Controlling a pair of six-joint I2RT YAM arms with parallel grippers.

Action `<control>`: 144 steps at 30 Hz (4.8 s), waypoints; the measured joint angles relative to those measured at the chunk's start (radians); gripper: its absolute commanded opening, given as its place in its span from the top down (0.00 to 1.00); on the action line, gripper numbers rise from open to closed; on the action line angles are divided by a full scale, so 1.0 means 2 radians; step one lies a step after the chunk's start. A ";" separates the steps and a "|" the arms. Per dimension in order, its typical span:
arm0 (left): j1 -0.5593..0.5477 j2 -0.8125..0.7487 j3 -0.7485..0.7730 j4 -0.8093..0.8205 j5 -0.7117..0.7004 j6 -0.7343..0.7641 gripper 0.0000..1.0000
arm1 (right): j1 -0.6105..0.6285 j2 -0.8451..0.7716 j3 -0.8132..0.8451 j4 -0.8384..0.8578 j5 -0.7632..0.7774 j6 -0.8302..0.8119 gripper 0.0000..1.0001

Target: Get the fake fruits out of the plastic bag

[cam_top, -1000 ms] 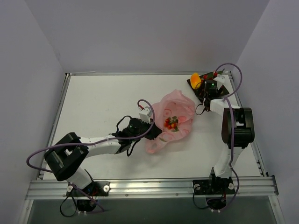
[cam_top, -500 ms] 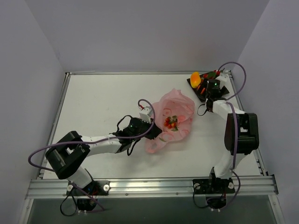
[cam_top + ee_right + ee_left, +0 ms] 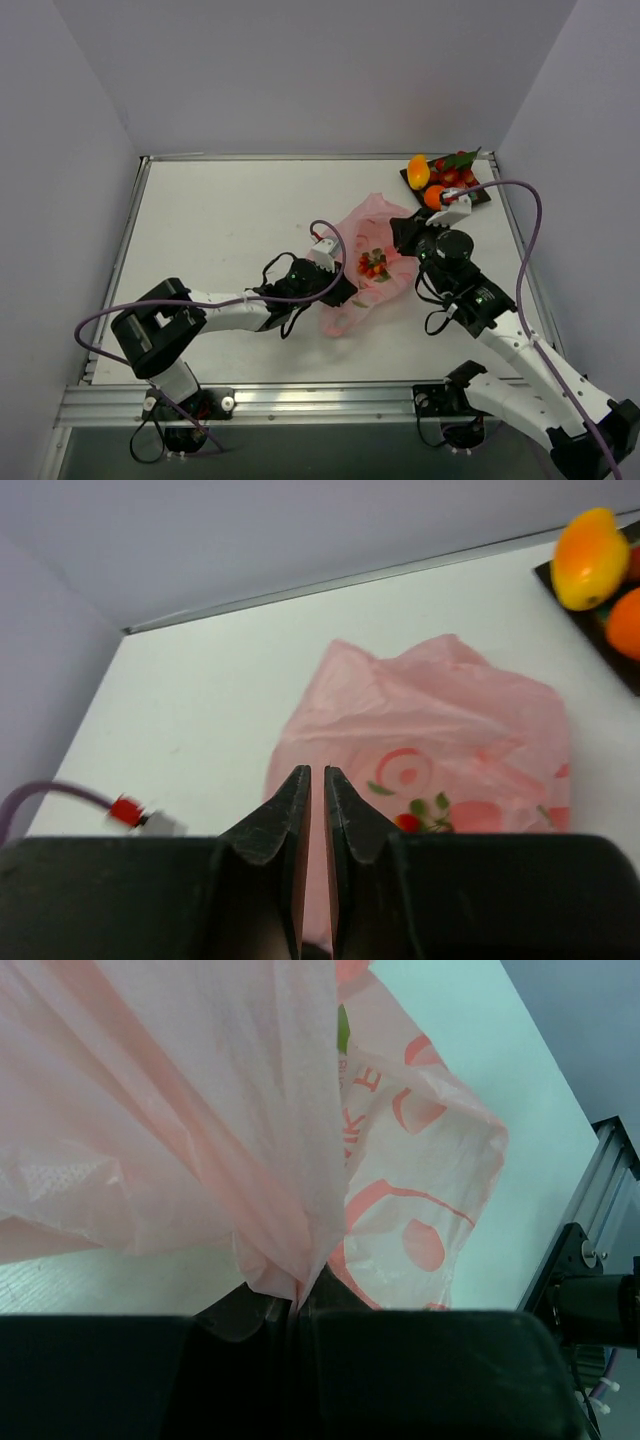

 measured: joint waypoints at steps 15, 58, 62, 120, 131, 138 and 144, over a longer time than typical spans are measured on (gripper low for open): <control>0.000 0.010 0.002 0.023 0.000 -0.004 0.98 | 0.110 0.176 -0.035 -0.077 0.098 0.074 0.58; -0.007 0.015 -0.014 0.027 -0.011 -0.013 0.98 | 0.063 0.139 -0.067 0.047 0.088 0.073 0.96; -0.004 0.008 -0.010 0.014 -0.014 -0.012 0.98 | 0.066 0.064 -0.067 -0.002 0.077 0.071 0.96; 0.010 -0.002 0.005 0.000 0.017 -0.003 0.98 | -0.278 0.417 0.200 0.108 -0.013 -0.012 0.15; -0.071 0.053 0.140 -0.057 0.036 0.062 0.98 | -0.278 0.062 0.023 0.088 -0.027 0.045 0.03; -0.098 0.105 0.203 -0.071 0.047 0.095 0.71 | -0.278 -0.055 0.022 0.023 -0.039 0.047 0.00; -0.084 0.086 0.193 -0.114 0.009 0.098 0.06 | -0.278 -0.073 0.027 -0.029 -0.058 0.045 0.00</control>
